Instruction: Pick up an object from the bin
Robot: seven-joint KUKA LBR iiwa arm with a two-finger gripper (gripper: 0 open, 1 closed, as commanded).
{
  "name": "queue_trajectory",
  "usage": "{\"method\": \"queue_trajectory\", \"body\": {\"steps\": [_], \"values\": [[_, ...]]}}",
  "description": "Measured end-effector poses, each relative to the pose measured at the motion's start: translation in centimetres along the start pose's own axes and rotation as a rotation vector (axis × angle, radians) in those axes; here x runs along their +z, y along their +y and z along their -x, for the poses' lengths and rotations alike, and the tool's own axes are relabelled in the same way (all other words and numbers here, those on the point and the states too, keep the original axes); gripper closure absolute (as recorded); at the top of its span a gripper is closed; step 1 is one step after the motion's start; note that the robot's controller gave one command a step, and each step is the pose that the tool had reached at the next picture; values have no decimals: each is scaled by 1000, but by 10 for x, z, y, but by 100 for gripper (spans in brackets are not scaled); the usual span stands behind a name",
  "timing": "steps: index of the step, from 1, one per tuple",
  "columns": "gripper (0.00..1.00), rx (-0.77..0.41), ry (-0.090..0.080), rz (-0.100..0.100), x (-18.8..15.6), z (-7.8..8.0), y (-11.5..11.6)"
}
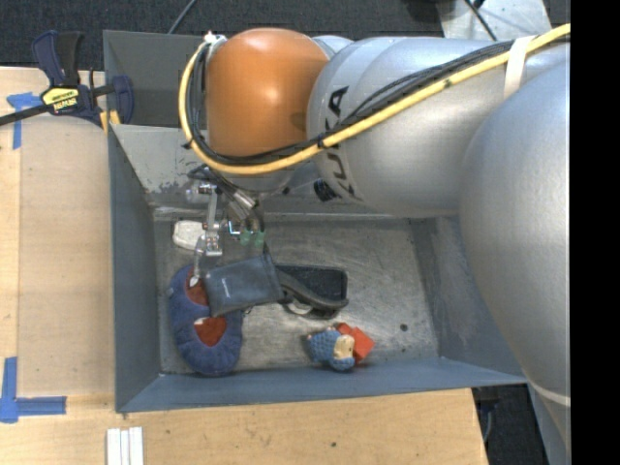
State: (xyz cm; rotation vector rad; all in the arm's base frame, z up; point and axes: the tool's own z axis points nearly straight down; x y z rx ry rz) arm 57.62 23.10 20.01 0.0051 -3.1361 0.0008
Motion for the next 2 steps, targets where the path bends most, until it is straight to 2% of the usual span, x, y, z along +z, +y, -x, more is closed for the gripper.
{"method": "queue_trajectory", "body": {"steps": [1, 2], "values": [[0, 148, -19, 8, 106, 15, -17], [100, 151, -25, 12, 105, 17, -16]]}}
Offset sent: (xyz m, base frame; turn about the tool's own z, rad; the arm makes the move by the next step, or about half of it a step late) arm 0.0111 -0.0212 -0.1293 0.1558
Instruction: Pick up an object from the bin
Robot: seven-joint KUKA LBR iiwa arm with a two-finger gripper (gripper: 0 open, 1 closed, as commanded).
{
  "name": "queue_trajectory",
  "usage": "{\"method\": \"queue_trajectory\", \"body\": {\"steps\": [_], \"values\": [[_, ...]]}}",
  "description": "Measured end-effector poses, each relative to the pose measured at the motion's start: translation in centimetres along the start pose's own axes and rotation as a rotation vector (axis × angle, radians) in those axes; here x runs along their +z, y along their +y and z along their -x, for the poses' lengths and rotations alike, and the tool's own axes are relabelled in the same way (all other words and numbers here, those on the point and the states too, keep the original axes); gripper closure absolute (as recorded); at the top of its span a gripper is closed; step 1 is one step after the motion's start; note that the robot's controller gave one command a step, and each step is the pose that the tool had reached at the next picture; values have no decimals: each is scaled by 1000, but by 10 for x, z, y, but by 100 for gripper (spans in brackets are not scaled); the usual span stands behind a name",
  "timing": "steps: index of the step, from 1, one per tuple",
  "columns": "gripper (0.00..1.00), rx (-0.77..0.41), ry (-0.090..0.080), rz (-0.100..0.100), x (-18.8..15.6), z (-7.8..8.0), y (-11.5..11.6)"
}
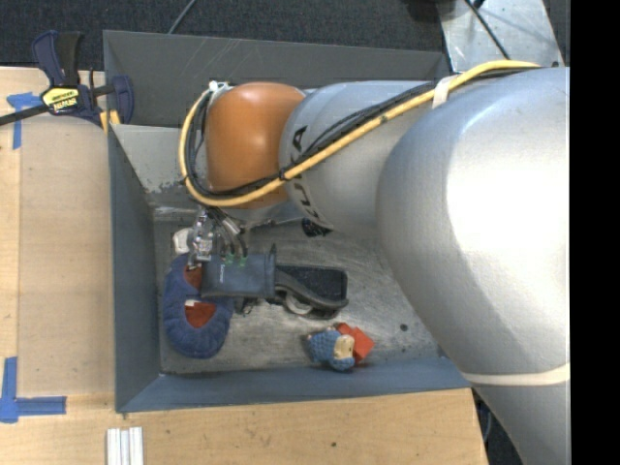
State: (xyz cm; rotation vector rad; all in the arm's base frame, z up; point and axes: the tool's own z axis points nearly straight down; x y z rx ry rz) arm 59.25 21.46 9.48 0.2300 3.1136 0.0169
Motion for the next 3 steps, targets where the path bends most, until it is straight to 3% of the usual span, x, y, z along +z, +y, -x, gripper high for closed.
{"method": "queue_trajectory", "body": {"steps": [1, 2, 3], "values": [[100, -14, 8, -7, -178, 17, 5], [0, -14, 16, -11, -173, 15, 4], [0, -82, 5, -5, 1, -8, 3]]}}
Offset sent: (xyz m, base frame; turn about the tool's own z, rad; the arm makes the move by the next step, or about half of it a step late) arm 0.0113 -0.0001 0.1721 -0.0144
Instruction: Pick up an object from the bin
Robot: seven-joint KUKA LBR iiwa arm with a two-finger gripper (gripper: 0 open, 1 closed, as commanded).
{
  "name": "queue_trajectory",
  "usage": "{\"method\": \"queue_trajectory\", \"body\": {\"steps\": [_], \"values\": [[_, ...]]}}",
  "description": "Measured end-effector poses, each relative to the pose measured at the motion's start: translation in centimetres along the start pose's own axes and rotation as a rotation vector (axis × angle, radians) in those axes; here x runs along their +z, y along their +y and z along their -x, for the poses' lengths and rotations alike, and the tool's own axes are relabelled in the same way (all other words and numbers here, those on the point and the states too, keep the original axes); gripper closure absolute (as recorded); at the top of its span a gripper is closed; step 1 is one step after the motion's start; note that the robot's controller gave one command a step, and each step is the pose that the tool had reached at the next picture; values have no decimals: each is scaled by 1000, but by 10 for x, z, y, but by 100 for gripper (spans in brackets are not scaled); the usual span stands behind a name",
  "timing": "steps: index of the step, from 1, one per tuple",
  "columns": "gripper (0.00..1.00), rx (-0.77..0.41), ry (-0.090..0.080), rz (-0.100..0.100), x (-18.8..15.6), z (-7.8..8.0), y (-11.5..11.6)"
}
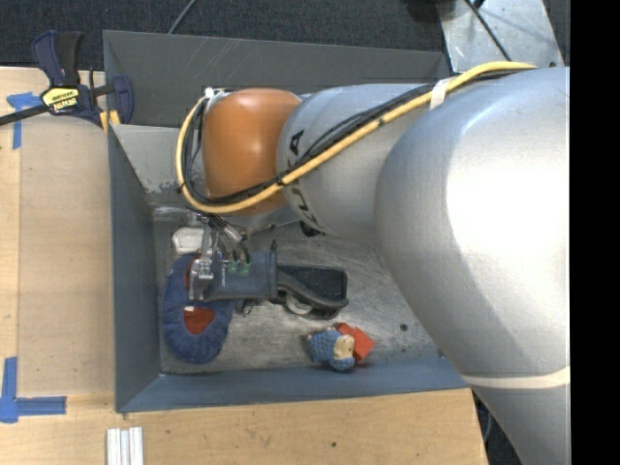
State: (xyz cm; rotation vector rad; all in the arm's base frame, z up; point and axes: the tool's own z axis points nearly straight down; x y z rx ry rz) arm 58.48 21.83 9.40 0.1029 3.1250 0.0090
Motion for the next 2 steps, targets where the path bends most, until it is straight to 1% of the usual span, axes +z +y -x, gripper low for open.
{"method": "queue_trajectory", "body": {"steps": [1, 2], "values": [[100, -1, 6, 2, 1, -2, 2], [100, 64, 4, -1, -110, 8, 21]]}}
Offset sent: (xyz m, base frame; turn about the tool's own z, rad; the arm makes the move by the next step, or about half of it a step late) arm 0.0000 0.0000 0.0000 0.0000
